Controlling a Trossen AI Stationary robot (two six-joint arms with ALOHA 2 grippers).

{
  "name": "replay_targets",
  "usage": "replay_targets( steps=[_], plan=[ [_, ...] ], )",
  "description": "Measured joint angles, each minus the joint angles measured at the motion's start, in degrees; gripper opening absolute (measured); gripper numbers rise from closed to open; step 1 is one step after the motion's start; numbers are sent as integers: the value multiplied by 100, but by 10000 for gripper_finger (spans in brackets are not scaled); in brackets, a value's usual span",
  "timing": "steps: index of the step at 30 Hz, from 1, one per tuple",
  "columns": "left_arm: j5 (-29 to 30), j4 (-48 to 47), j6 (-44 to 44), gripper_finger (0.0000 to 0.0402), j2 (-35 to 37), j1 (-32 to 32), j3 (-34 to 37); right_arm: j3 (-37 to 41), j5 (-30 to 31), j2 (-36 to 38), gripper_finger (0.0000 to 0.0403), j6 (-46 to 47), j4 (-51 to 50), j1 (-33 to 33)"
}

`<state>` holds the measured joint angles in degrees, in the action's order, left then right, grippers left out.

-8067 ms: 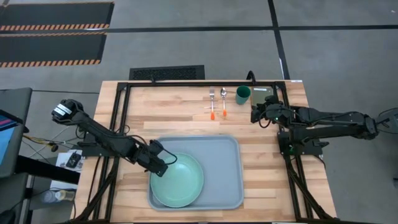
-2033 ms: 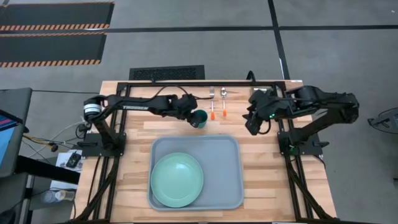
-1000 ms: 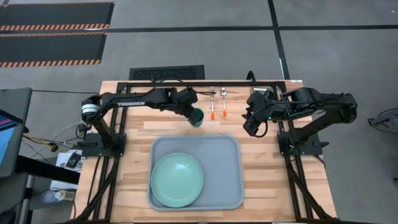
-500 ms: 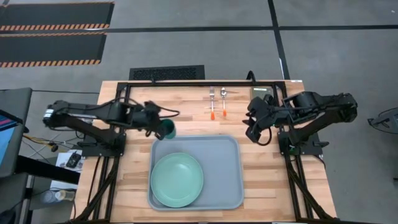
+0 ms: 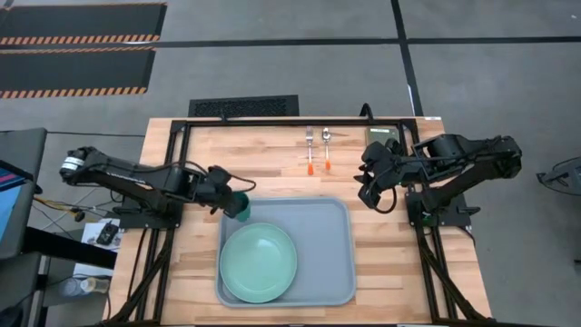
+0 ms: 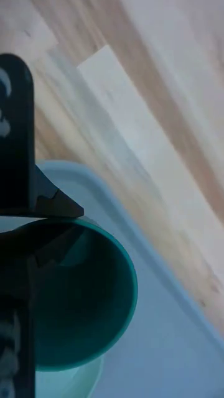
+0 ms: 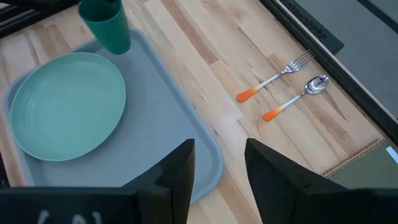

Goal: Pick and place plate/cup/fork/spoon on tray
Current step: Put the green cup to the top of the green plate on the blue serving tray

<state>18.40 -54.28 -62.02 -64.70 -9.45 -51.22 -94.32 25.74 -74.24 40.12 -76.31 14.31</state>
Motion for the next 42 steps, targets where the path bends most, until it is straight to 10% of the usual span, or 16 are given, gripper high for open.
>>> replay_targets(
  steps=[42],
  plan=[
    [122,176,4,0,-267,-20,539,0,-13,0,160,0,1,-2]
  ],
)
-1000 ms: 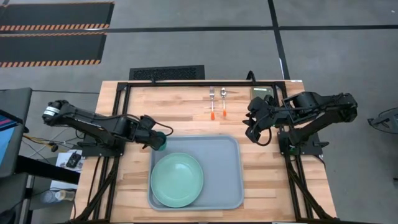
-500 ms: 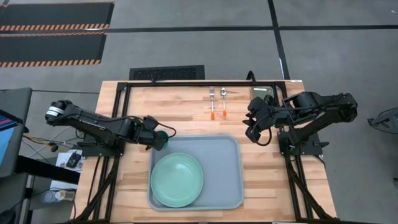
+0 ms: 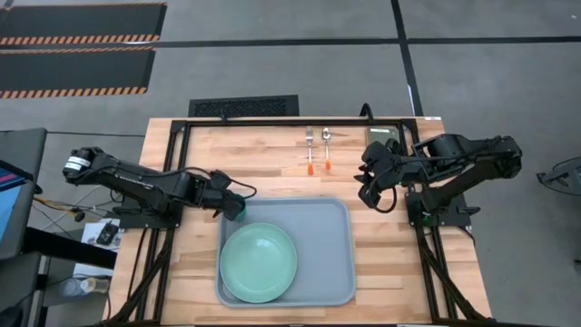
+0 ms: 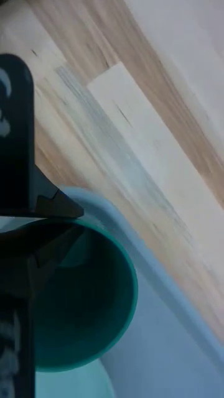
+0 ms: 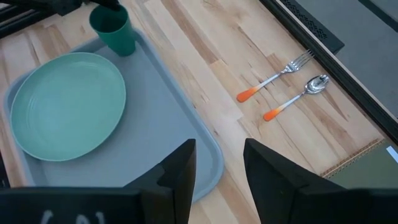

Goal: Pick and place plate/cup/fork/spoon on tray
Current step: Put the green cup to the top of the green plate on the blue serving tray

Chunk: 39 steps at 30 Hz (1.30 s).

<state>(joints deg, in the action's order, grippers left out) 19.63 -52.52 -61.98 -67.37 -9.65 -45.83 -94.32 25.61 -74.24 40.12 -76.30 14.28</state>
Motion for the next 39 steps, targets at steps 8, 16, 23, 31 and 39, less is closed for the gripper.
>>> replay_targets(
  steps=[8,16,23,31,39],
  plan=[
    [-112,103,14,3,-2,13,1,0,0,-1,159,-2,1,0],
    [57,103,2,6,-14,13,1,0,-2,0,159,-2,1,0],
    [121,322,-279,3,6,11,324,0,-2,0,157,-2,1,0],
    [44,171,-191,7,97,11,179,0,-2,-1,160,-2,0,0],
    [14,176,-124,6,113,9,104,0,-2,0,156,-2,0,0]
  ],
)
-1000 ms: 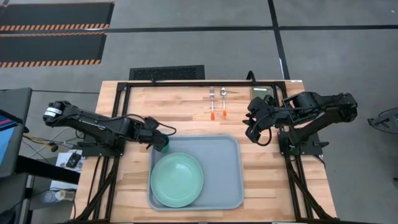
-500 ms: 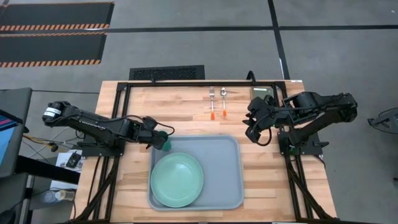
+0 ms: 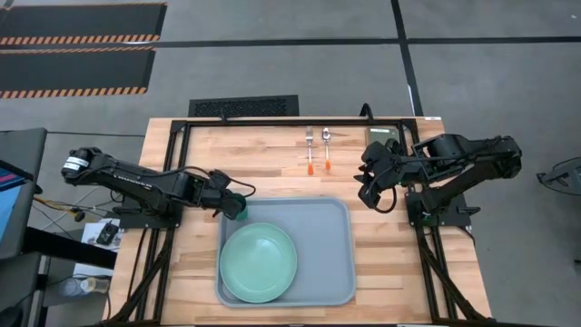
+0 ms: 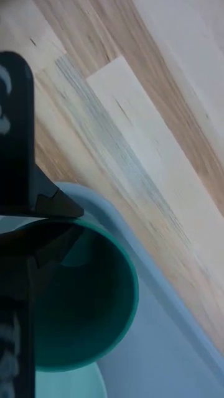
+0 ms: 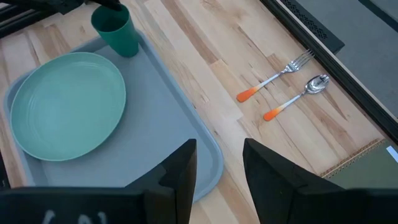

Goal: Pick and place plate/cup/fork/spoon on tray
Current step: Put the green cup to the top of the green plate on the blue serving tray

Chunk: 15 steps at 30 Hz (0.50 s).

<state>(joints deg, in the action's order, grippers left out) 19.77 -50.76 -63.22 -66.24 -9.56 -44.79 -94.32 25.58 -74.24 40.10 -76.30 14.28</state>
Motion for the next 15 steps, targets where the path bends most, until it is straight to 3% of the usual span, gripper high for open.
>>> replay_targets(
  steps=[15],
  plan=[
    [-1,31,-46,14,-13,0,112,0,-2,0,156,0,-1,0]
  ],
)
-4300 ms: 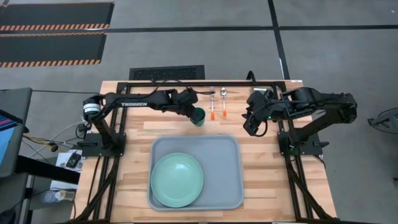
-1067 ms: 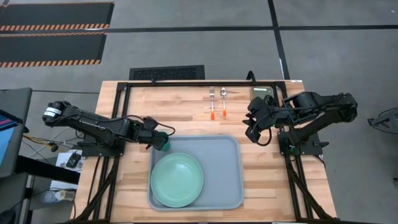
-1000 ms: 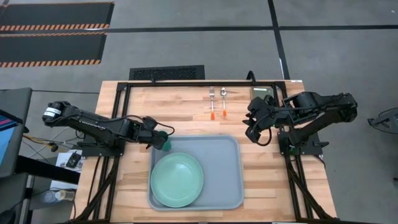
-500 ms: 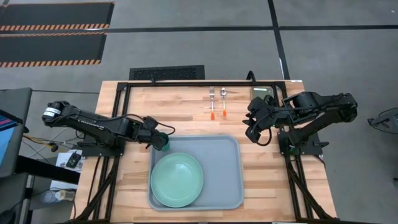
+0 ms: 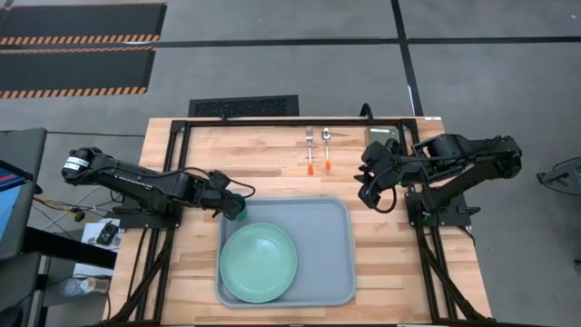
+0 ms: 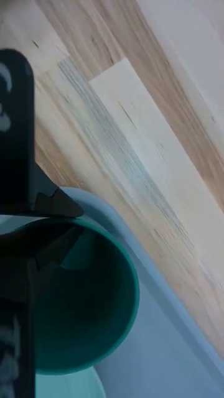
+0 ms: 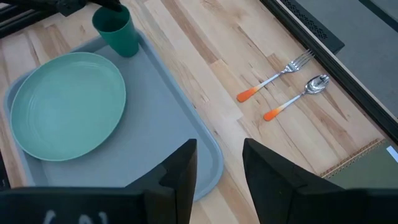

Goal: Pick and place plate/cup/fork/spoon on tray
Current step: Put the green cup to the top of the green plate on the blue serving tray, then put the orange fork to the right side of the blue plate on the blue serving tray

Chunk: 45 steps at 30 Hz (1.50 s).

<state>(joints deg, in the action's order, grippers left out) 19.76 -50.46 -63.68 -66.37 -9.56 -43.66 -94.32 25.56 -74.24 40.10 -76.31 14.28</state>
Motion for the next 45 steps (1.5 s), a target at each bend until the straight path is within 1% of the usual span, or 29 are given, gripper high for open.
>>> replay_targets(
  steps=[5,11,15,19,25,30,33,35,38,42,43,45],
  plan=[
    [27,3,1,48,0,2,2,0,0,0,158,0,2,0],
    [45,14,2,116,0,1,-8,0,0,-1,154,0,0,0],
    [90,0,39,157,22,0,-163,0,2,0,154,0,1,2],
    [172,-82,108,183,90,1,-359,0,0,0,154,2,1,0],
    [302,-578,153,192,96,1,-787,15,47,0,154,70,17,1],
    [494,-662,222,192,96,2,-1227,452,838,-1,154,549,25,-40],
    [836,-616,345,192,94,0,-1568,821,889,3,153,691,135,-216],
    [1152,-410,490,192,94,0,-1783,1061,887,-6,153,791,179,-311],
    [1421,80,901,192,38,40,-2059,1337,889,-2,153,966,187,-443],
    [1413,740,1503,185,-239,289,-2245,1681,911,-2,153,934,578,-699],
    [1361,980,1656,182,-346,412,-2251,1753,907,-2,153,916,660,-784],
    [1065,1437,1964,176,-631,735,-2258,1843,905,-6,153,916,713,-912]
  ],
)
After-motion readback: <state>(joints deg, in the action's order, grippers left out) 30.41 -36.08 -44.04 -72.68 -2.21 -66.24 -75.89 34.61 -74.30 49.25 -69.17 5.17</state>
